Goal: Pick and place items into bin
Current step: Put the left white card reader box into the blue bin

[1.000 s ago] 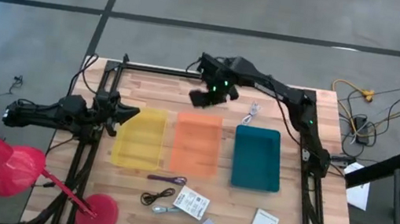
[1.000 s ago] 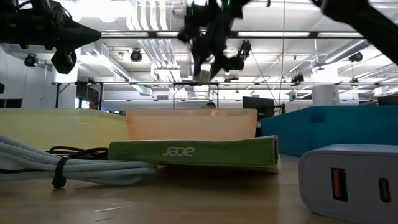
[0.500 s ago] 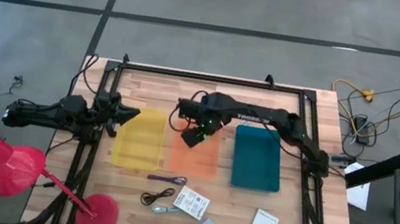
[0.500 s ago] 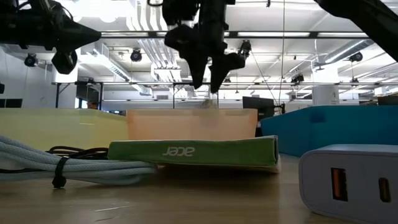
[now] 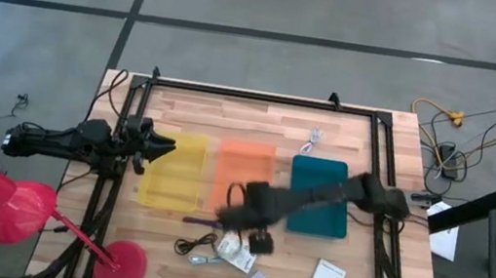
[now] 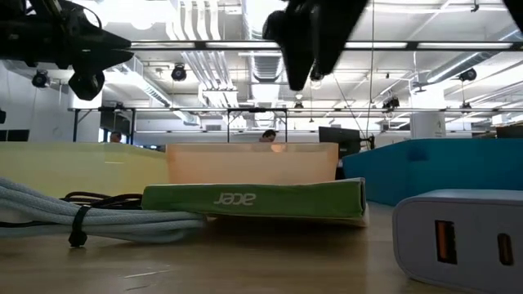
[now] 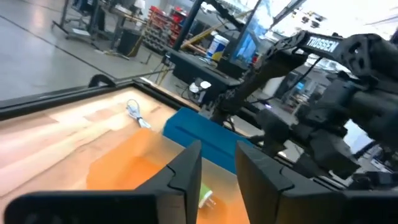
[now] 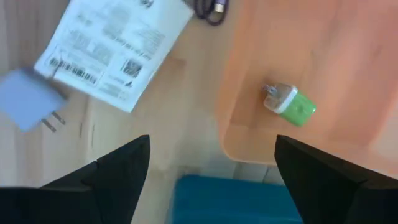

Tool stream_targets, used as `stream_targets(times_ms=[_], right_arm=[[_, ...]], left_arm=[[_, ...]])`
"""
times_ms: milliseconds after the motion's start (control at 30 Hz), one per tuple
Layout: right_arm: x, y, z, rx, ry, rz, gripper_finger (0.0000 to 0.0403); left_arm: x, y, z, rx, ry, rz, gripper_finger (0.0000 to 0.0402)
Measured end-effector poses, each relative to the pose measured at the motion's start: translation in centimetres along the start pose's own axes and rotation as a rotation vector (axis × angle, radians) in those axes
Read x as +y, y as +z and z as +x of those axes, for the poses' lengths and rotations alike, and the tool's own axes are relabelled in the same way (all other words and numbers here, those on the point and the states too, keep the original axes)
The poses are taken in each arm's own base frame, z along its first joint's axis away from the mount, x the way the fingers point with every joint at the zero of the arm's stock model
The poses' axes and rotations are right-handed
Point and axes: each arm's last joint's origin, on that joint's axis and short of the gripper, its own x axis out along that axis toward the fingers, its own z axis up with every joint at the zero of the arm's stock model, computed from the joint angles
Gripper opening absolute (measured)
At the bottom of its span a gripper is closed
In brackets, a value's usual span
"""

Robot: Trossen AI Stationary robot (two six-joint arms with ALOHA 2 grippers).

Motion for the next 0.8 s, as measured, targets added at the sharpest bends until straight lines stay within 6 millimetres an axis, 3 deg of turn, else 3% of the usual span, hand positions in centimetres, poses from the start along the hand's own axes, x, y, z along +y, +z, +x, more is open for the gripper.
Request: stream_targets(times_ms=[67,167,367,567,800], right_arm=[[1.6,-0.3,0.0,-0.007,-0.055,-0.001,0.0326],[3.0,-0.8,0.2,-0.011,-0.138,0.142,0.0326],[3.6,-1.8,0.0,-0.050,-0.342,0.465,0.0325],[4.0,-2.0,0.0,-0.009,-0.219,0.819,0.0325],[5.8,-2.0,2.4,0.096,-0.028,0.887,0.0325]], left_arm=[[0.0,0.0,0.0,0.006,0.000,0.006,0.0082],[0.0,0.1,0.0,-0.005,-0.005,0.052,0.0082],[-0.5,1.0,-0.1,-0.096,-0.044,0.059,0.0082],[-0.9,1.8,-0.2,-0.164,-0.095,-0.064,0.0082],[-0.7,-0.2,1.3,0.059,-0.149,-0.078,0.0082]])
